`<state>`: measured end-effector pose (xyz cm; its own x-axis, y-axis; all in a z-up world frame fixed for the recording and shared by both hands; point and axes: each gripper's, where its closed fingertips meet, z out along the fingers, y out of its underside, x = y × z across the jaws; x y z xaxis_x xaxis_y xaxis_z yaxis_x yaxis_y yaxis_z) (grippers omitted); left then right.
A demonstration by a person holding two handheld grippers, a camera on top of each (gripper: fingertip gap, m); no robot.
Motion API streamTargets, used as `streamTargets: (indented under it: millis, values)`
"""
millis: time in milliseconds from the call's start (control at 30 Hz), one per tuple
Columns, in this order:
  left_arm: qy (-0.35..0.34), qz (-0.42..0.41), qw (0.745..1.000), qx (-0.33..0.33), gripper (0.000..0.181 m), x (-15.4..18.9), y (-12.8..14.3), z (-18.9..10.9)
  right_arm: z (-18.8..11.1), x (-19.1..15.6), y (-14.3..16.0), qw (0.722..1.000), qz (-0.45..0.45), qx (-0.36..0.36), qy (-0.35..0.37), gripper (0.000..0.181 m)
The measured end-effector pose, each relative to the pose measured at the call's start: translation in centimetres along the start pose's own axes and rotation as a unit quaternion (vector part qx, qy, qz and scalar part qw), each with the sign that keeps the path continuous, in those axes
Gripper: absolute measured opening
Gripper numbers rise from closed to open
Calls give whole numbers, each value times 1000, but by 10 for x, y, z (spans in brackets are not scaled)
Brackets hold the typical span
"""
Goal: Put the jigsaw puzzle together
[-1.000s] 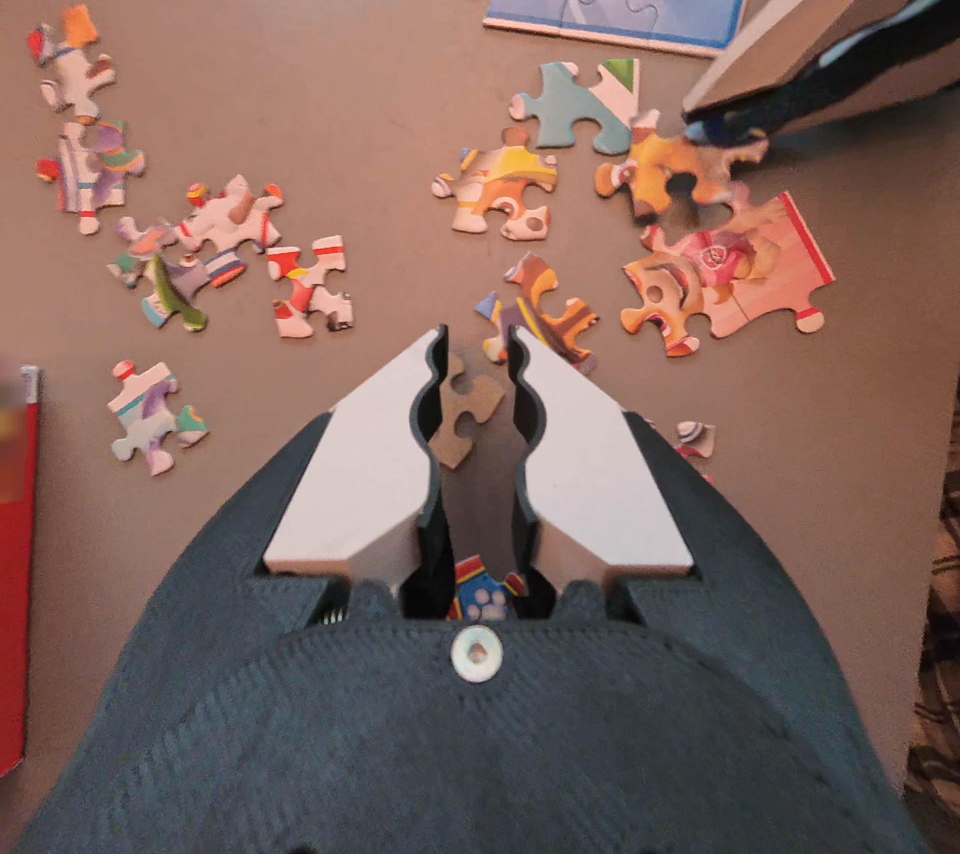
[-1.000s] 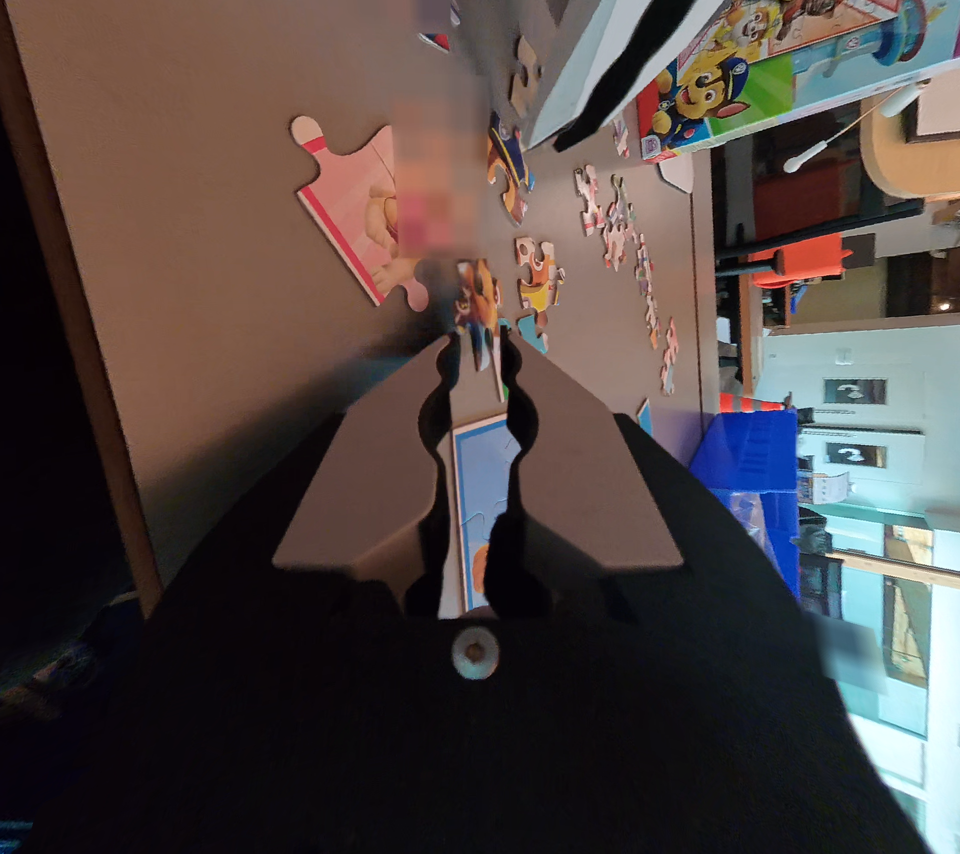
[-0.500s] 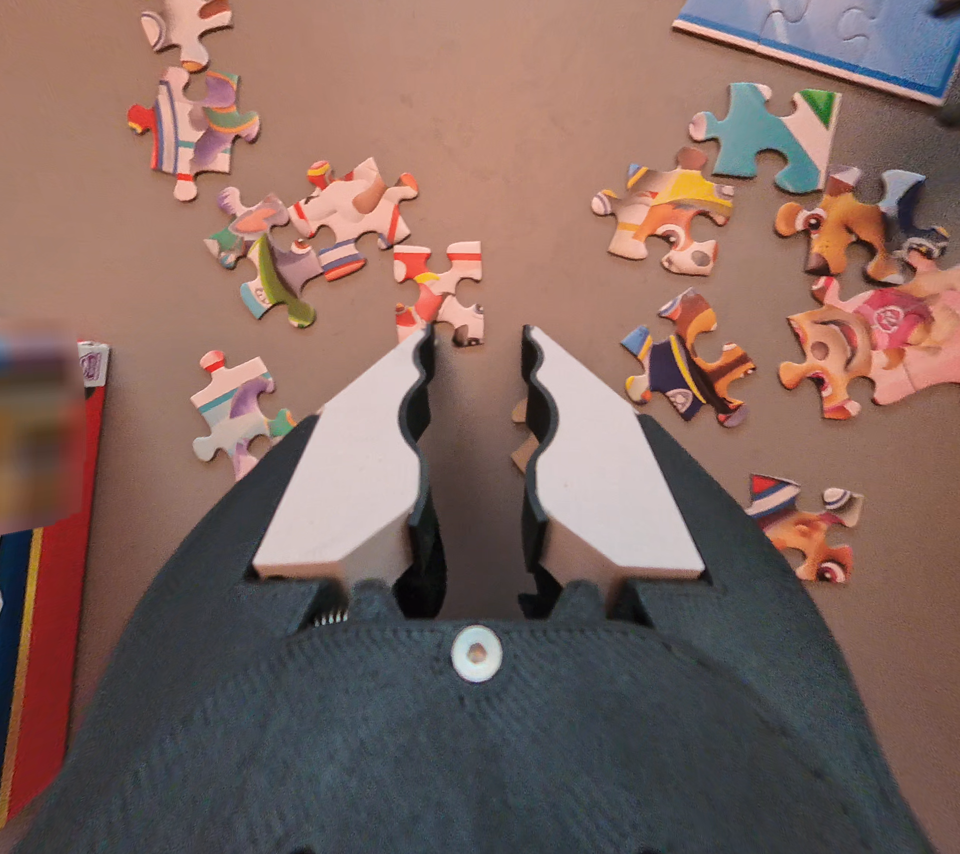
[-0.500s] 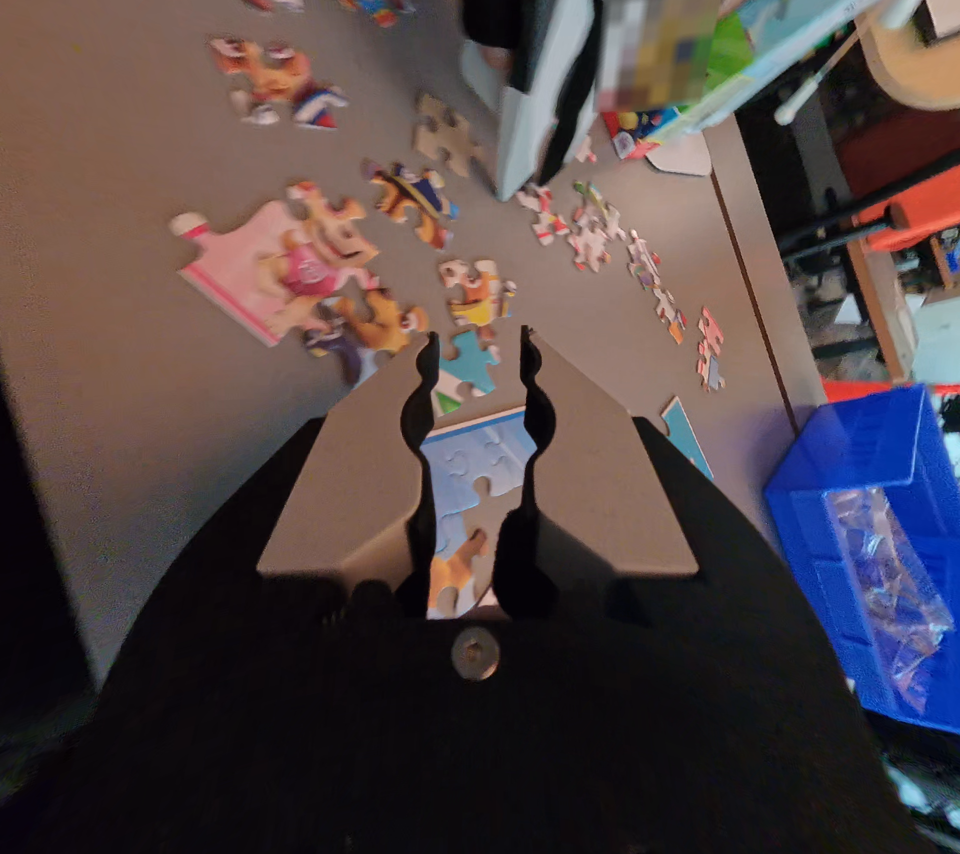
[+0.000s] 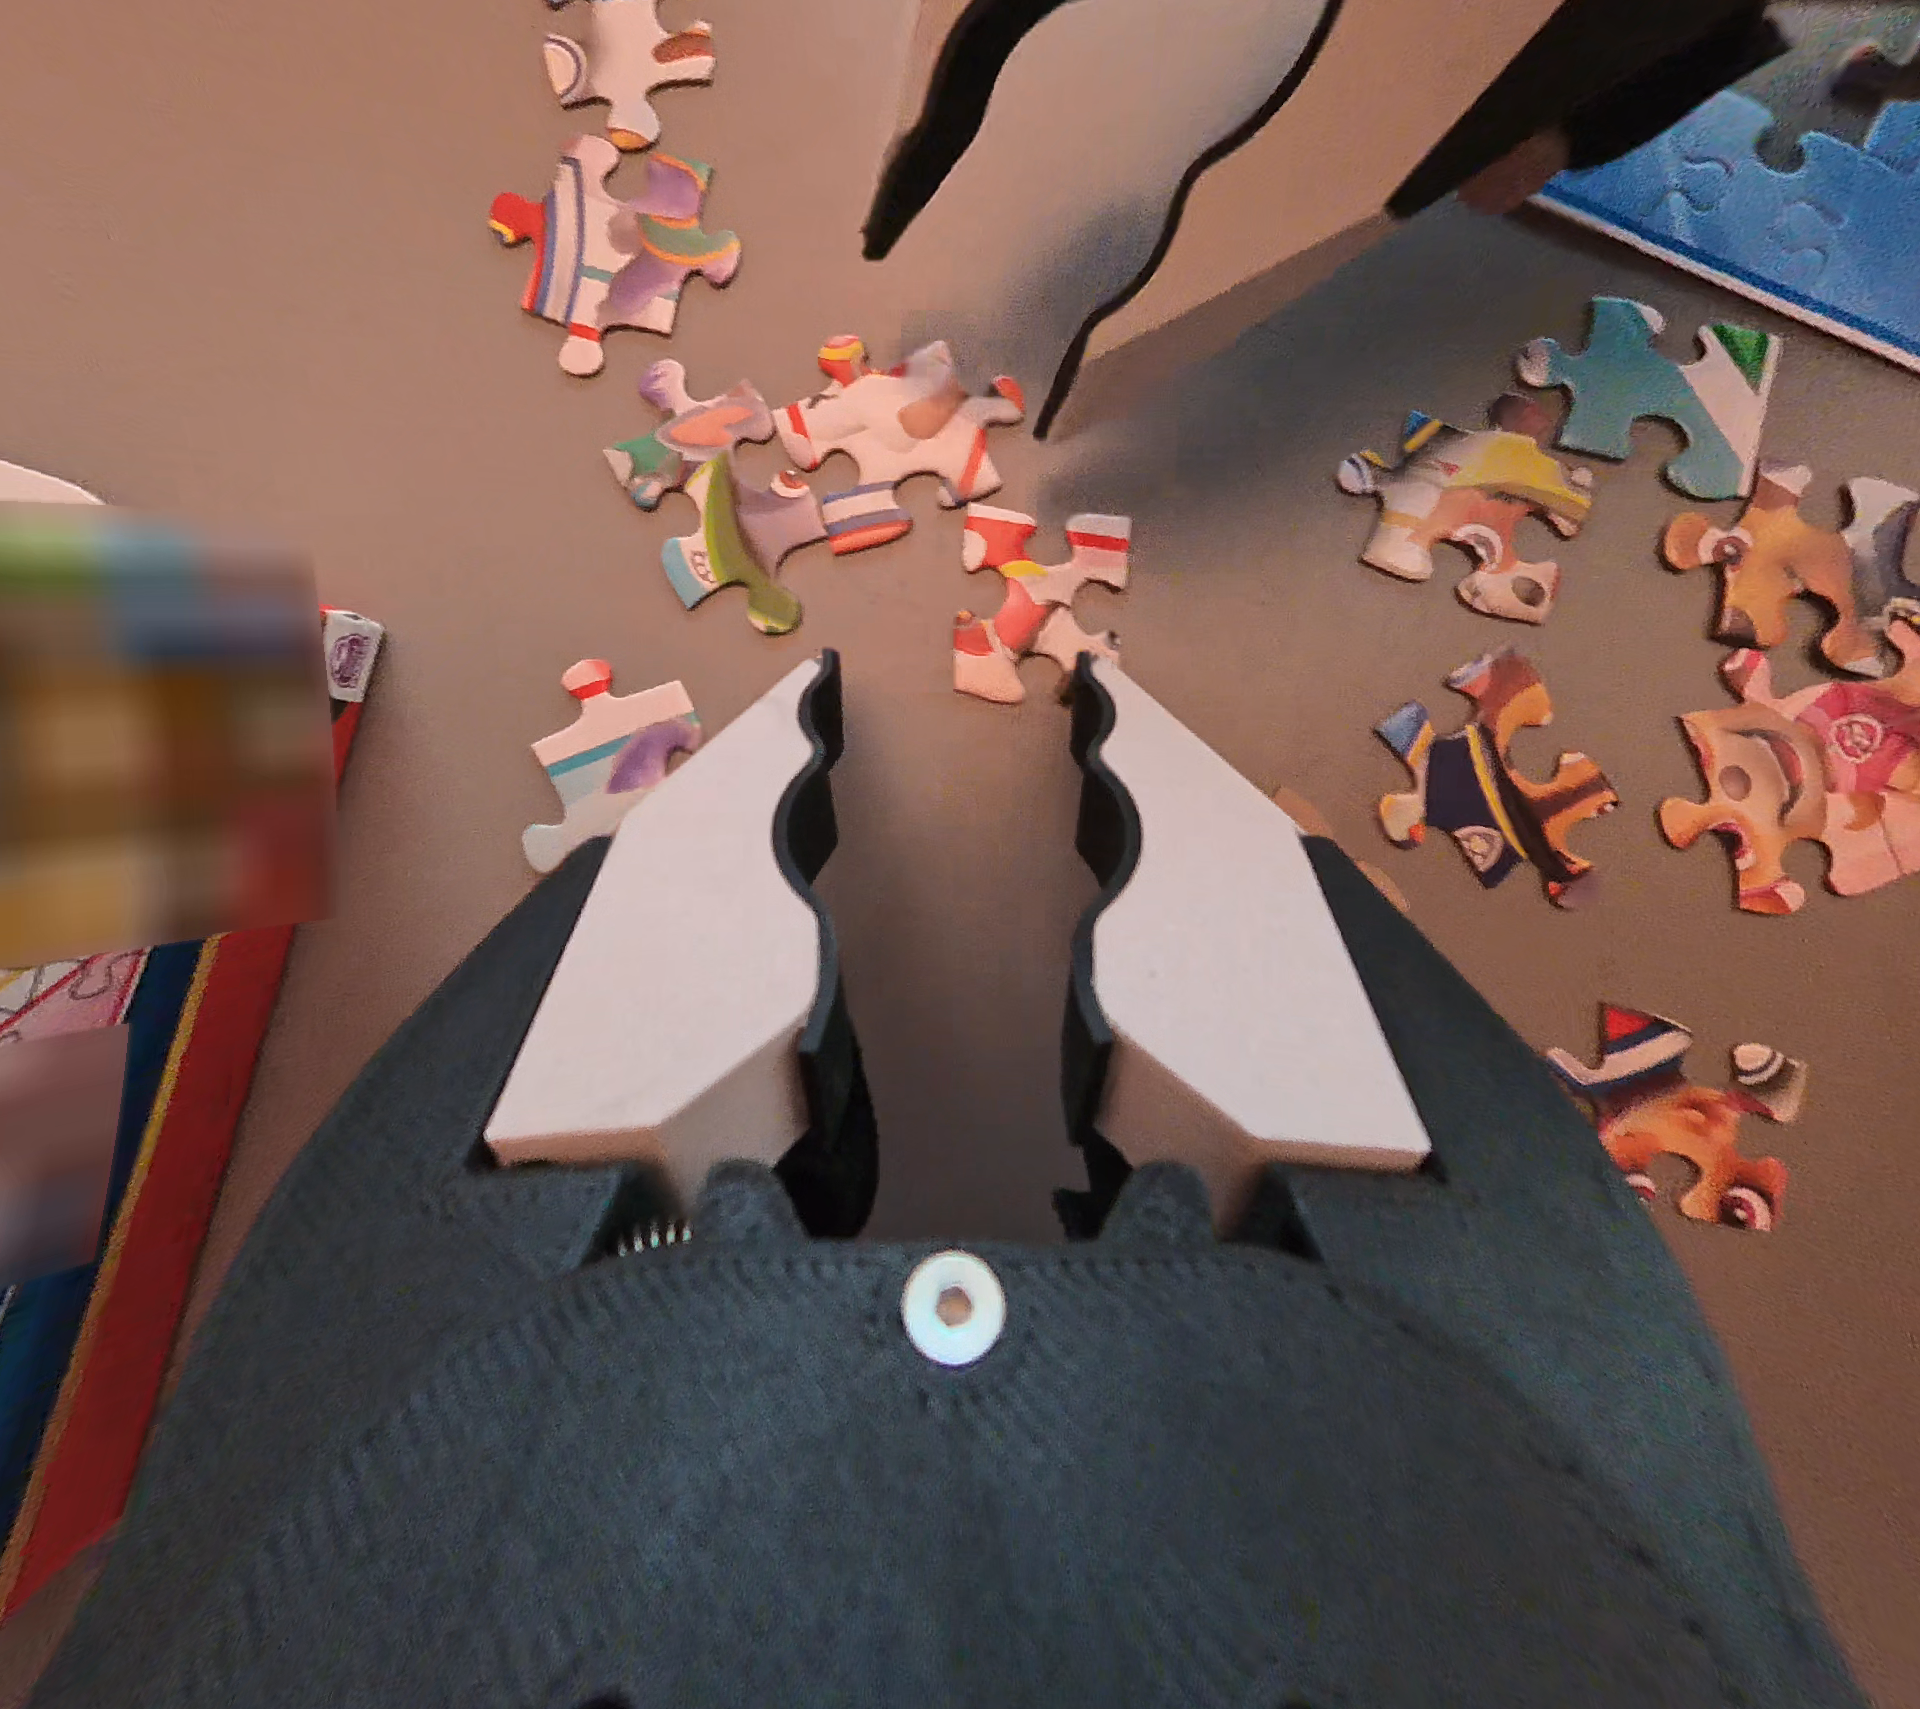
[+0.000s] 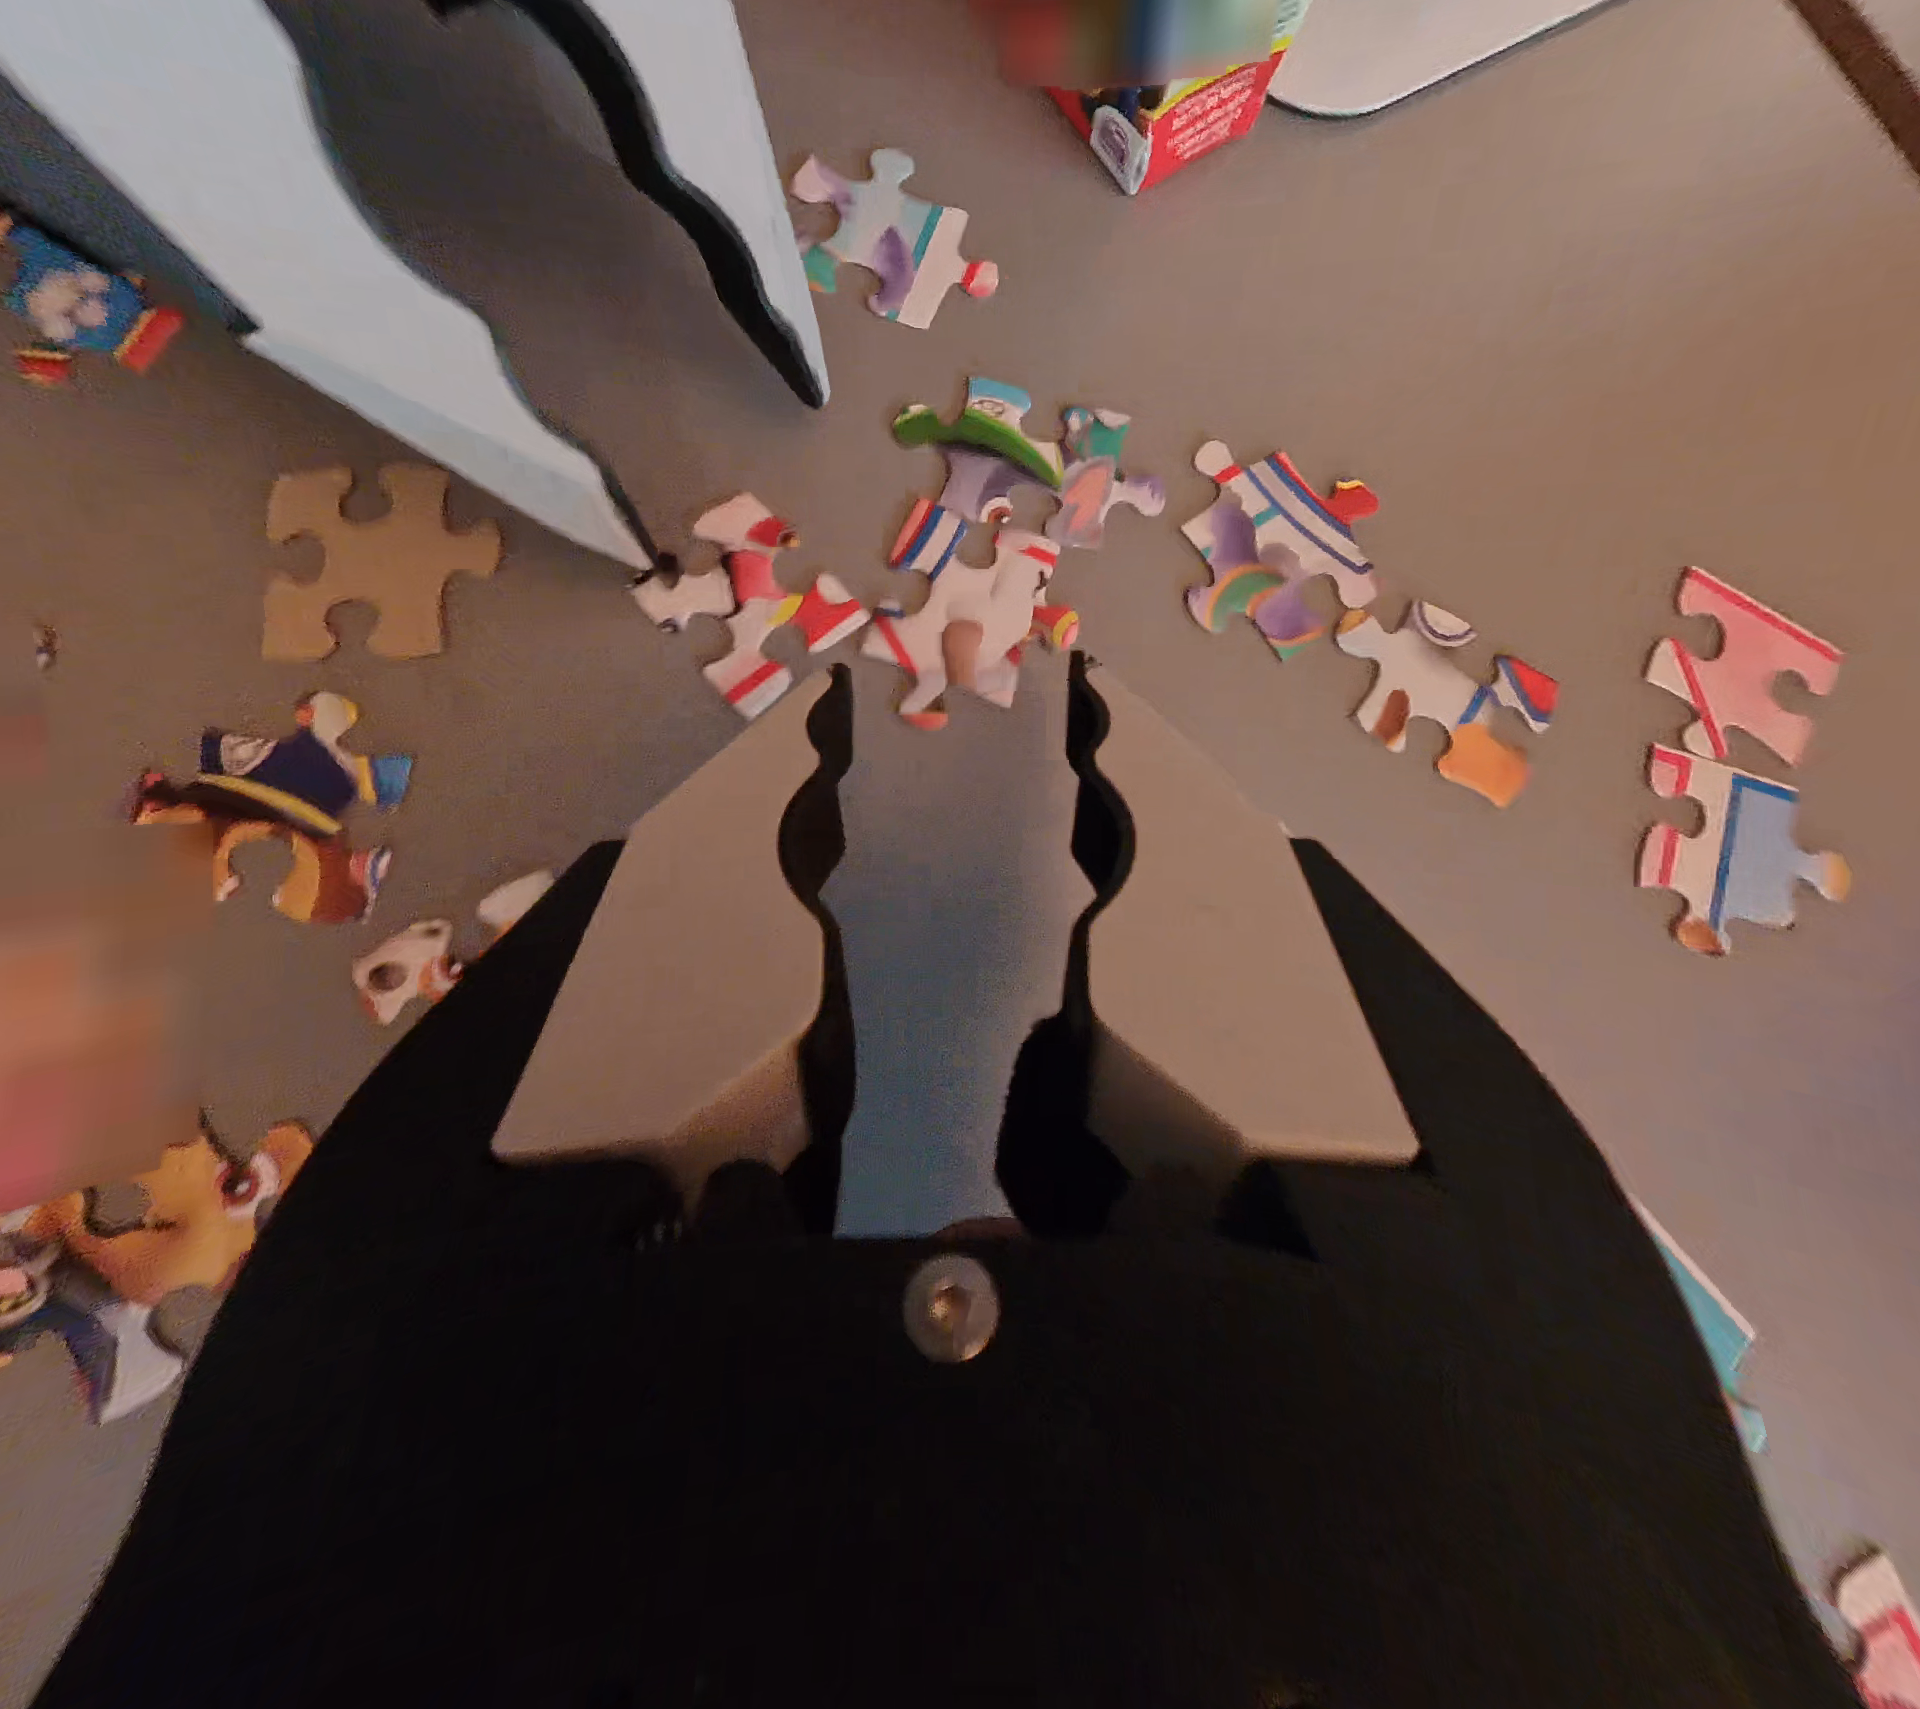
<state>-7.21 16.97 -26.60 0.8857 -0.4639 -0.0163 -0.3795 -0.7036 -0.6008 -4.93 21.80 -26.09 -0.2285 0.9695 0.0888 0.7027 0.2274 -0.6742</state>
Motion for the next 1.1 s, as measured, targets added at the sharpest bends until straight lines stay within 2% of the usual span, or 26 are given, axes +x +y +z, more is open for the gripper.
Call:
streamTargets:
  millis: [133,333,567,833,1100]
  values:
    - [-14,-7,1000,-3,44,-13,-3,4,18,5,1,999,8,-25,-31,50]
    - [-36,-7,999,-13,41,-32,-4,10,20,2,-1,998,14,-5,-68,35]
    - [-20,9,1000,-11,44,-27,-5,16,18,-2,1,997,-3,7,-79,34]
    - [4,42,999,-1,34,-13,-9,19,16,-15,-5,993,-98,30,-62,33]
    - [61,1,998,24,27,-6,-9,17,10,-18,-13,978,-201,56,-14,33]
